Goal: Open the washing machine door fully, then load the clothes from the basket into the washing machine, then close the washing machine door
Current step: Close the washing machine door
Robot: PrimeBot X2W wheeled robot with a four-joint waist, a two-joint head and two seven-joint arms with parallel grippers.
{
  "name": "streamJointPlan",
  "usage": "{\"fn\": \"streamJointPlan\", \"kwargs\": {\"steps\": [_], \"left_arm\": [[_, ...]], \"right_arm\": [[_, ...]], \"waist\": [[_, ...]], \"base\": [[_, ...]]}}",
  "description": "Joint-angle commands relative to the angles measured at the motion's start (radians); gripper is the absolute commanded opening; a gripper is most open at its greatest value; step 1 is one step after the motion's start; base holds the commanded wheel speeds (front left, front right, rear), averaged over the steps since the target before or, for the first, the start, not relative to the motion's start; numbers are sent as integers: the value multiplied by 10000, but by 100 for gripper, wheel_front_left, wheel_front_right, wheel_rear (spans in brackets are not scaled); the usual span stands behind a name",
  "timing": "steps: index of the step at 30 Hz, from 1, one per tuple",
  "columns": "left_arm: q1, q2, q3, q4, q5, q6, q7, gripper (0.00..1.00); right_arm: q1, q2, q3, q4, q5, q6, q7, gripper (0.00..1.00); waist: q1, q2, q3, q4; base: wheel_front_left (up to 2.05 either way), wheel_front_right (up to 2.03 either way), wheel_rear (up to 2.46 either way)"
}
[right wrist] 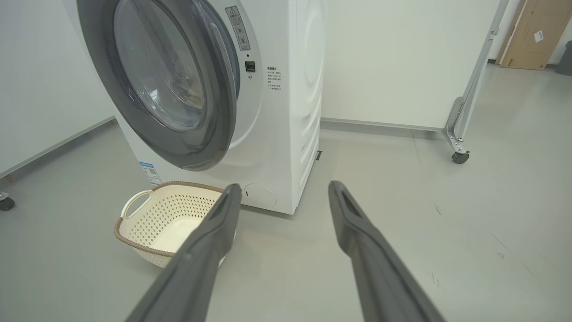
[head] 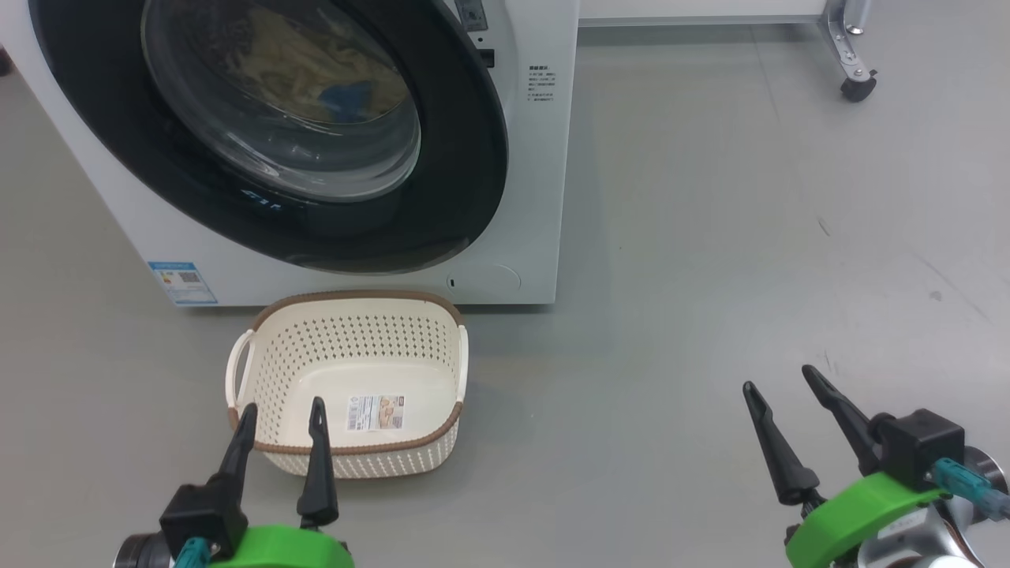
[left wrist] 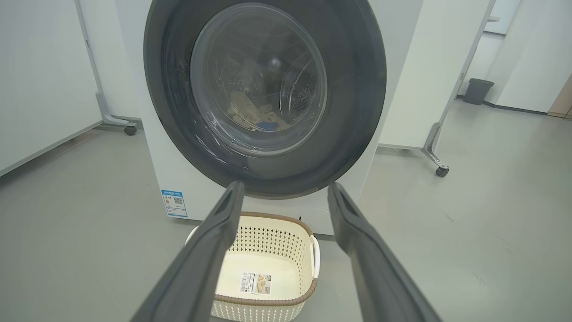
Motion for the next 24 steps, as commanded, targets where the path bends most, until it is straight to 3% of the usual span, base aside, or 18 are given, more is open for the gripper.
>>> {"fn": "streamJointPlan", "kwargs": {"steps": [1,4,5,6,7,8,24], "left_arm": [[-281,174,331,-379,121,191,13,100],[-342,159,304,-391,122,205,16,100],[-371,152,291,-390,123,205,19,100],[-403,144,273,-385,123,201,22,100],[-437,133,249,-378,125,192,24,100],[-471,121,229,-369,125,185,22,100],[-1148,-268,-179,-139,138,44,-189,100]], "right_arm": [[-378,-87,137,-406,-42,35,-21,100],[-450,-87,90,-421,-8,35,-57,100],[-483,-87,70,-414,-7,35,-69,95],[-524,-87,46,-399,-12,35,-81,67],[-564,-87,6,-376,-14,35,-97,24],[-603,-87,-33,-350,-14,35,-110,0],[-2464,-258,-251,631,-273,35,-387,0]], "waist": [[0,0,17,1],[0,0,100,19],[0,0,131,37],[0,0,157,60],[0,0,178,94],[0,0,202,125],[0,0,853,998]], "base": [[0,0,0],[0,0,0],[0,0,0],[0,0,0],[0,0,0],[0,0,0],[0,0,0]]}}
